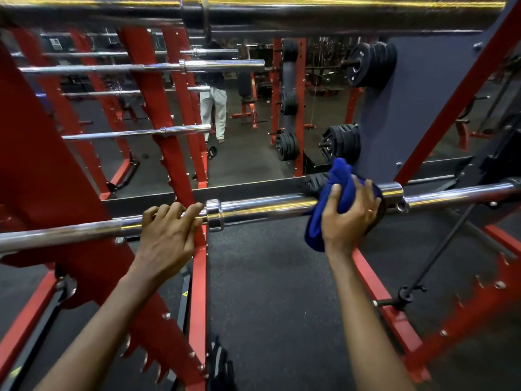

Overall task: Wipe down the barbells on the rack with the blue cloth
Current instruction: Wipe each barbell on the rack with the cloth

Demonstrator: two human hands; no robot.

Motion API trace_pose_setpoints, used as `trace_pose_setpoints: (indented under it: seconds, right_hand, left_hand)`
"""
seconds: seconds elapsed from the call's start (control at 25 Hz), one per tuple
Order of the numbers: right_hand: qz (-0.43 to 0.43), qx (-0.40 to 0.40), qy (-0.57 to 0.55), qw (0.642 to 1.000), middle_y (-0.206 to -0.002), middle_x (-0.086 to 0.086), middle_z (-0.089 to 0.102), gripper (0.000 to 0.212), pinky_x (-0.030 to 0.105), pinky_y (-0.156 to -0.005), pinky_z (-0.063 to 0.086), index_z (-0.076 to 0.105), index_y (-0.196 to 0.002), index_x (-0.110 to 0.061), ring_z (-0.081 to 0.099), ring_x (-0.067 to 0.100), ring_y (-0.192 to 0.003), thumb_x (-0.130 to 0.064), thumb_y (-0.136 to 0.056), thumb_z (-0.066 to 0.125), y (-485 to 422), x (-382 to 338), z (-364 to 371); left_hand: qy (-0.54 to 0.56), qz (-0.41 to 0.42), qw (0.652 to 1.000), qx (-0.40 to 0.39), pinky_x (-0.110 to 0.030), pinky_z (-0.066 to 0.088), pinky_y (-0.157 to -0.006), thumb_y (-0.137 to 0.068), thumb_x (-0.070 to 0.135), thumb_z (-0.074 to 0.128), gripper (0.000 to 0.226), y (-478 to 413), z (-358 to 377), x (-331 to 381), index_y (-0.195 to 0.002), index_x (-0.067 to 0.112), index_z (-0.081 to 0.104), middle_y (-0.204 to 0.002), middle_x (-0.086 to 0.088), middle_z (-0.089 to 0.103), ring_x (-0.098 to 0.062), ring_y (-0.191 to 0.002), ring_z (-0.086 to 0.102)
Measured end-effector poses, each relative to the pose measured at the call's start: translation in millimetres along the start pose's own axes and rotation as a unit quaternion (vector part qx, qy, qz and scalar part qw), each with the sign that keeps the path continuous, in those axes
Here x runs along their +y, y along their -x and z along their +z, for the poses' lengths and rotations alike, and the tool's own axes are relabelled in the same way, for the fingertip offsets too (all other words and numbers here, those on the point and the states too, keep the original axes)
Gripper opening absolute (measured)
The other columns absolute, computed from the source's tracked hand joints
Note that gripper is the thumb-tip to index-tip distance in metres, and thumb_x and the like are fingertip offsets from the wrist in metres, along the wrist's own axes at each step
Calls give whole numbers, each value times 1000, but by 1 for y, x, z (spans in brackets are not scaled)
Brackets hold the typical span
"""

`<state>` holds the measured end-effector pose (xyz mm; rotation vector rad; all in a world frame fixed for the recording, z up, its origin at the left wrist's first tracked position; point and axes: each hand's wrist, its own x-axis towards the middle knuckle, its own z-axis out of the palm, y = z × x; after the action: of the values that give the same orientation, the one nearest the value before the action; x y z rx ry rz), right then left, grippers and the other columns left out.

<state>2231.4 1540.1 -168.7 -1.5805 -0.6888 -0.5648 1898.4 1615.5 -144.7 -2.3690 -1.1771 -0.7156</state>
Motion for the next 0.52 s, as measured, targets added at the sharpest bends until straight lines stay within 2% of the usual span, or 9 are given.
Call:
trace_pose_setpoints:
  seconds: [0.08, 0.2, 0.28, 0.36, 0.44, 0.52]
  right_hand:
    - [-29, -43, -7, 999, -134, 11, 67, 41, 50, -124, 23, 68, -126, -10, 51, 28, -139, -39, -98, 60, 29, -37, 8]
    - [-82, -115, -9, 990, -129, 4, 70, 41, 48, -125, 21, 69, -124, -13, 54, 23, -136, -43, -97, 59, 68, -92, 20]
    - [-131, -154, -19, 979, -127, 1, 71, 41, 46, -125, 23, 69, -124, -14, 56, 20, -133, -43, -97, 60, 83, -107, 22]
    - [-197, -177, -49, 963, -128, 0, 71, 42, 44, -124, 26, 69, -126, -13, 57, 19, -132, -44, -97, 61, 80, -99, 17]
    - [-269, -185, -59, 943, -130, 0, 70, 46, 44, -123, 28, 68, -129, -12, 57, 20, -132, -45, -97, 61, 66, -72, 9]
    - [-279, -165, -44, 945, -131, 3, 69, 48, 45, -121, 30, 67, -130, -10, 56, 22, -132, -45, -98, 58, 44, -40, 2]
  left_hand:
    - [11, -8, 1000, -28, -41, 29, -77, -99, 39, 36, 35, -7, -4, 0, -122, 26, 60, -88, 2, 57, -24, -82, 55]
    - [19, -15, 994, -109, -40, 30, -76, -99, 47, 22, 42, -17, -15, -5, -119, 29, 55, -89, 3, 59, -25, -87, 58]
    - [49, -29, 980, -190, -39, 32, -78, -102, 50, 17, 48, -30, -29, -8, -122, 29, 55, -100, 1, 65, -26, -99, 62]
    - [94, -40, 964, -246, -38, 34, -80, -107, 49, 22, 43, -37, -36, -10, -122, 31, 57, -110, 1, 69, -27, -107, 63]
    - [108, -27, 973, -203, -39, 35, -80, -103, 56, 18, 48, -29, -35, -12, -122, 35, 57, -107, 5, 68, -24, -105, 63]
    - [64, 2, 990, -125, -40, 34, -87, -101, 57, 19, 56, -9, -24, -13, -142, 36, 50, -117, 5, 64, -22, -108, 60]
